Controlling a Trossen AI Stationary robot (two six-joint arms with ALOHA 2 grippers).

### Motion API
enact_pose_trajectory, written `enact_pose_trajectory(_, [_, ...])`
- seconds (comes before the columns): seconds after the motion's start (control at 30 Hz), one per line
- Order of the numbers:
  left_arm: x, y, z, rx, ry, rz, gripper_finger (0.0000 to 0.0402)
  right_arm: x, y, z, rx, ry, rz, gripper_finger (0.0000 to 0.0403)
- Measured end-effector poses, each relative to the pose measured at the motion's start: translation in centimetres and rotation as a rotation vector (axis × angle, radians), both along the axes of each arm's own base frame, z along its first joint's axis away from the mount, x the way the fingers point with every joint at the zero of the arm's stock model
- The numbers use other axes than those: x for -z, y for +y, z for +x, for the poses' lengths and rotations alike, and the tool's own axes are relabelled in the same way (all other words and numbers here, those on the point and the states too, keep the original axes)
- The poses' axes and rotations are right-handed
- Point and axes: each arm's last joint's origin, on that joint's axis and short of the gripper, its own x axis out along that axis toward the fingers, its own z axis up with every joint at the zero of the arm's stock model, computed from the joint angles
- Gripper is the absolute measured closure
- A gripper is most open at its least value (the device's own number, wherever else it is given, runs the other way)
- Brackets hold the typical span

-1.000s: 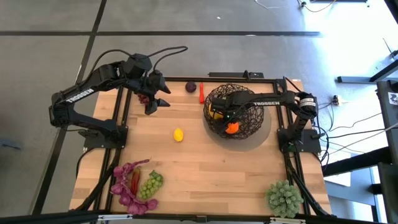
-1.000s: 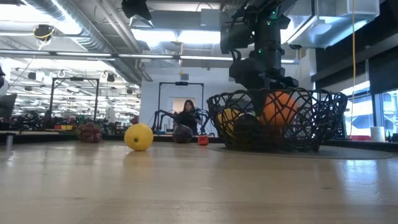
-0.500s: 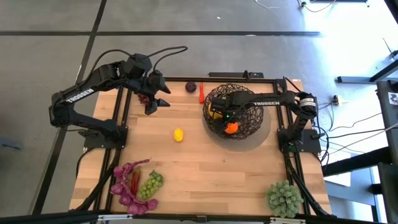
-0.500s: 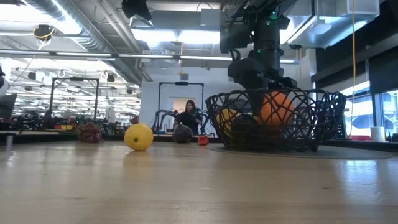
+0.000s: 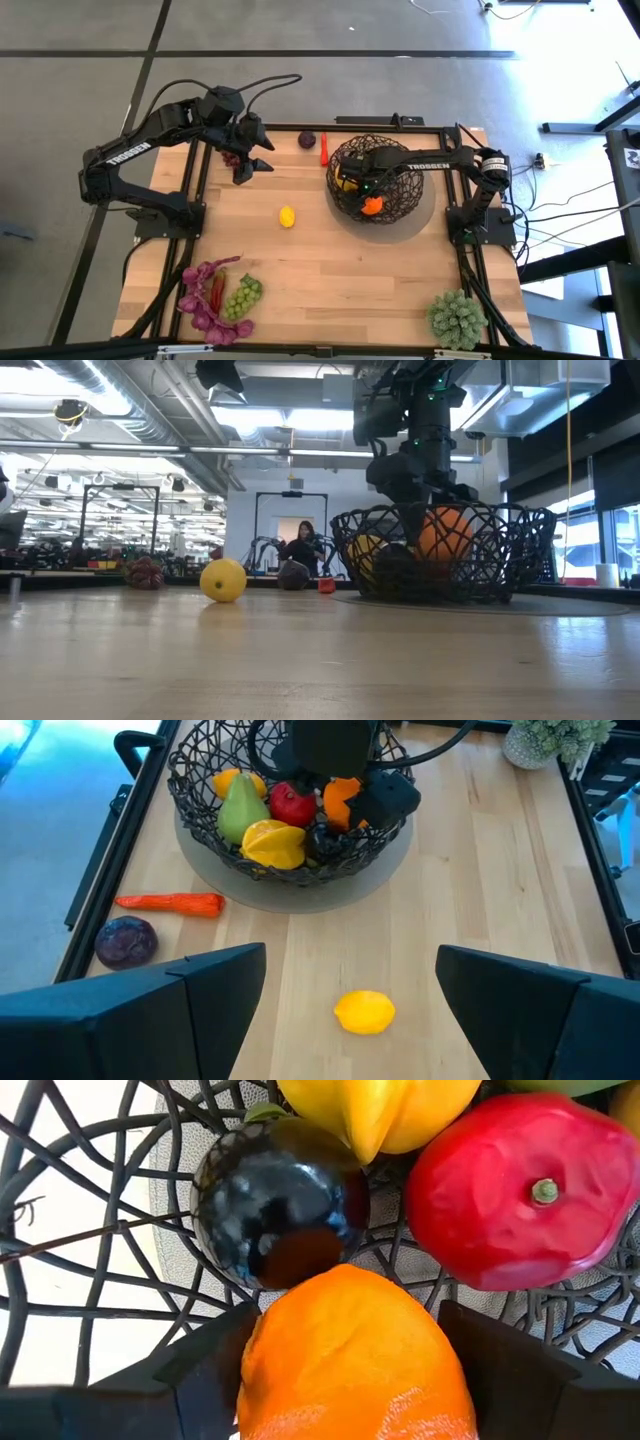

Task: Build produce basket
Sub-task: Put the orange into the black wire basket, then put the plum into the black wire basket

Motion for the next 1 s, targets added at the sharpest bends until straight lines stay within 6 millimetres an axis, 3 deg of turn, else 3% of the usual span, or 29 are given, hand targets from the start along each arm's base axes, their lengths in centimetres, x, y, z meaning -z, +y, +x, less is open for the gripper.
enact_pose_trajectory(0.23, [0.0,0.0,0.0,0.000,0.000,0.000,0.0119,0.0,0.0,0.0,-0.002,0.004,0.000,0.0052])
enact_pose_trajectory(0.5, [0.0,0.0,0.0,0.000,0.000,0.000,0.0119,-0.5,-0.1,0.1,0.022,0.001,0.006,0.0044])
enact_pose_trajectory(0.8, [0.0,0.0,0.0,0.000,0.000,0.000,0.0119,-6.5,0.2,0.5,0.055,0.041,-0.180,0.0044])
enact_pose_trajectory(1.0, [0.0,0.0,0.0,0.000,0.000,0.000,0.0119,-10.7,1.6,1.9,0.012,-0.130,-0.233,0.0044])
